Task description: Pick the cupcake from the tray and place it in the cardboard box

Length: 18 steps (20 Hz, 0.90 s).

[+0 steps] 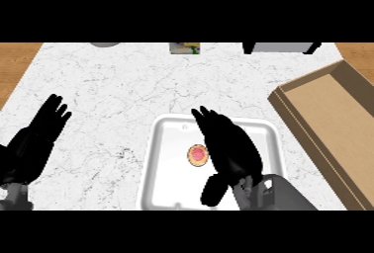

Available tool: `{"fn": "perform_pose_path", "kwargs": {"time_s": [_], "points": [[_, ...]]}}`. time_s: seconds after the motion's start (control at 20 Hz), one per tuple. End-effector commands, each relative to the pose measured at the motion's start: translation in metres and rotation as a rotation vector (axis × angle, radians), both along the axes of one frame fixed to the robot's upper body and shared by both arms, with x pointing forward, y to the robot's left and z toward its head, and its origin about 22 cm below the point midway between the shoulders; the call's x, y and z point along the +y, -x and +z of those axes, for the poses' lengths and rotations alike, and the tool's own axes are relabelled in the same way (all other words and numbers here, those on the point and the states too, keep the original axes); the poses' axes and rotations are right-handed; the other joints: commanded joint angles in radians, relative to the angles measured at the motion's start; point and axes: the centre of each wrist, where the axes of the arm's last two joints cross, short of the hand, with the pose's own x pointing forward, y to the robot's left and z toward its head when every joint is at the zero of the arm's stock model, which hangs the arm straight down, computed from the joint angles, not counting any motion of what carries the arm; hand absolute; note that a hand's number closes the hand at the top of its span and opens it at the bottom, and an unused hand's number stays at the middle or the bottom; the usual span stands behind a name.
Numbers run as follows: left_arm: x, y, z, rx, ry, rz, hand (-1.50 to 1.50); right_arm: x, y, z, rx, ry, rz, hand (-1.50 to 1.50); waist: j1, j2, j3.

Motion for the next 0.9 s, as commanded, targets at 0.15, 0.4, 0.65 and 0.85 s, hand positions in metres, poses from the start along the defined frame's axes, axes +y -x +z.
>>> {"fn": "perform_pose_path", "kwargs": {"time_s": [0.15, 0.4, 0.65, 0.85], "points": [[0.017, -0.008, 0.008, -0.011, 0.01, 0.008, 0.0, 0.017, 0.006, 0.009, 0.1, 0.101, -0.034, -1.5, -0.008, 0.001, 0.001], [0.005, 0.009, -0.011, -0.005, 0.004, 0.015, 0.0, 0.01, -0.006, -0.015, 0.132, 0.106, -0.035, -1.5, -0.003, 0.002, 0.001], [-0.004, -0.001, -0.007, 0.001, 0.003, 0.002, 0.0, 0.02, 0.0, -0.036, 0.095, 0.089, -0.031, -1.5, -0.005, 0.002, 0.001], [-0.01, 0.002, 0.006, 0.001, 0.003, -0.014, 0.0, 0.031, -0.011, -0.033, 0.087, 0.081, -0.012, -1.5, -0.001, 0.002, 0.001]]}}
